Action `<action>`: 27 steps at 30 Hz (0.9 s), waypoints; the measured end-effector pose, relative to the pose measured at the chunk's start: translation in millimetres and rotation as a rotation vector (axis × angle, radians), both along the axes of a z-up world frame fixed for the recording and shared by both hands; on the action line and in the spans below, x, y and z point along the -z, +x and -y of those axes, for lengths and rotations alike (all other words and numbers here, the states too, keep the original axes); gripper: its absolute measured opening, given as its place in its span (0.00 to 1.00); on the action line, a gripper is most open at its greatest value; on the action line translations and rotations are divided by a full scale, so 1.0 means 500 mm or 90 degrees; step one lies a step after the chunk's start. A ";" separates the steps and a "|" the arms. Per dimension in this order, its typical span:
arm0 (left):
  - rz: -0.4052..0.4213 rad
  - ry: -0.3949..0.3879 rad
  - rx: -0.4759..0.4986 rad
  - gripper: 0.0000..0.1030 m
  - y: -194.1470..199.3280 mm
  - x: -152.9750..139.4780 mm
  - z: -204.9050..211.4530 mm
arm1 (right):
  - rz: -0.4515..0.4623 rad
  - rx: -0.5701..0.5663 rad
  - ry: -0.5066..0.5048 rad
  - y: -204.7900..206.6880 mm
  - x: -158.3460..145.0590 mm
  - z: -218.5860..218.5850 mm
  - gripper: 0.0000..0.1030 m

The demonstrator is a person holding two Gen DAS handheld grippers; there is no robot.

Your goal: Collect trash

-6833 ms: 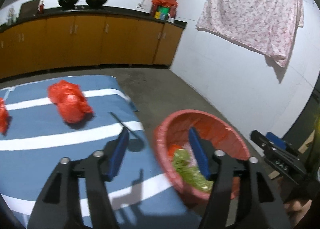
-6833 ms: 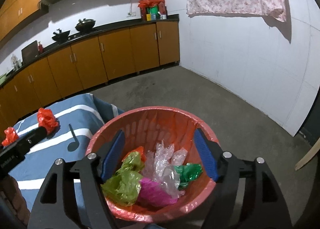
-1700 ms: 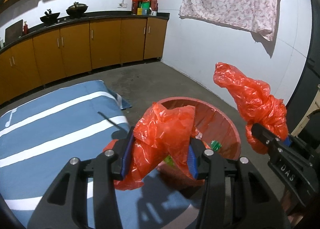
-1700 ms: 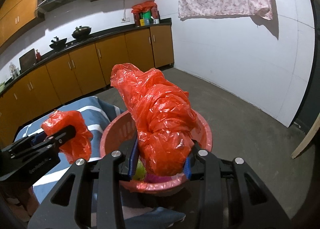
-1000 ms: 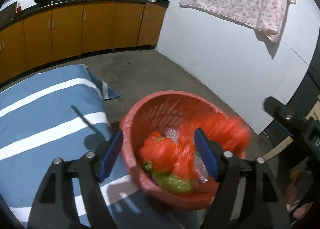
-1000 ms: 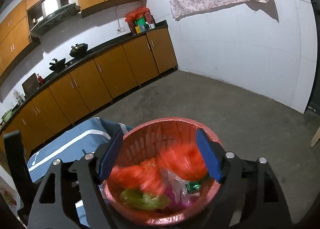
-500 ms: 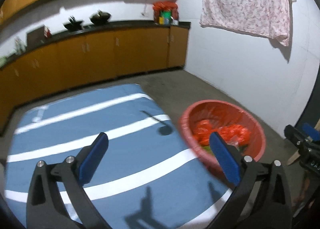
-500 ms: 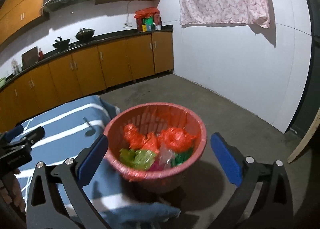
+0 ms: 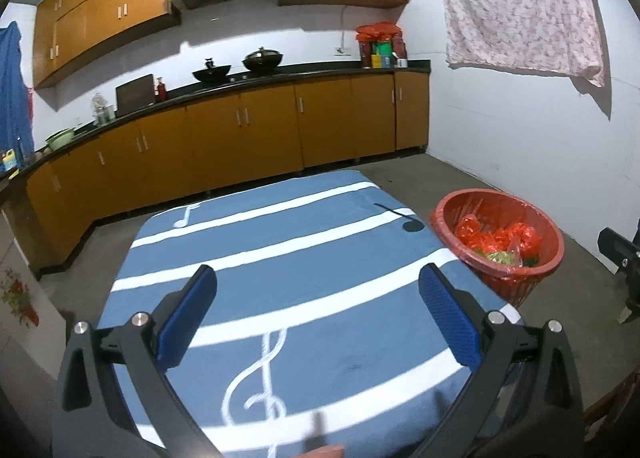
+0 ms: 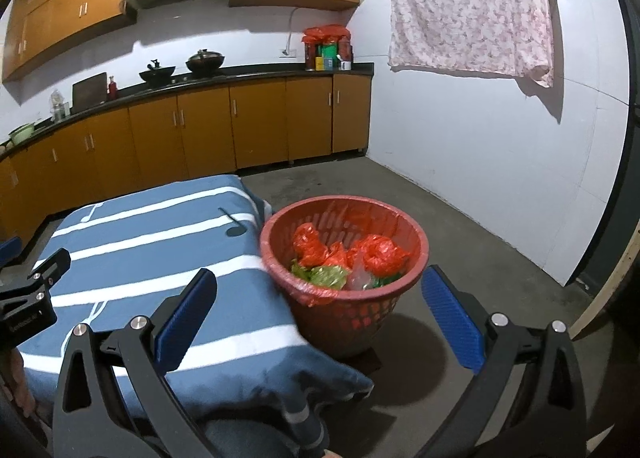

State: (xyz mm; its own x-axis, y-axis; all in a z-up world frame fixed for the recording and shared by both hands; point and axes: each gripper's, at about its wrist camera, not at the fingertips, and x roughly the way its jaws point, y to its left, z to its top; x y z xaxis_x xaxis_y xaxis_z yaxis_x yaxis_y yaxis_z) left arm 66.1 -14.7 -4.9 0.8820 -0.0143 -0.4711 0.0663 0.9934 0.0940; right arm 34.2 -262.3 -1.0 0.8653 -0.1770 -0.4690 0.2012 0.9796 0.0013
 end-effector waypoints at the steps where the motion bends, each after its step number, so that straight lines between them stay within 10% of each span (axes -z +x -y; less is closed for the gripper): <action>1: 0.001 -0.002 -0.003 0.96 -0.011 -0.001 -0.006 | -0.001 -0.002 -0.001 -0.006 0.001 -0.006 0.98; 27: 0.048 -0.050 -0.024 0.96 -0.131 -0.022 -0.065 | 0.065 -0.006 -0.045 -0.087 -0.008 -0.095 0.98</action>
State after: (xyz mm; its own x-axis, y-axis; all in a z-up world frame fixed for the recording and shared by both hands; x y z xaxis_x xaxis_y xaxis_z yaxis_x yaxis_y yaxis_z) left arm 0.6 17.8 6.3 0.9155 -0.0142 -0.4022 0.0240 0.9995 0.0193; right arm -9.2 -214.6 3.2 0.9095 -0.1985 -0.3652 0.1948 0.9797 -0.0474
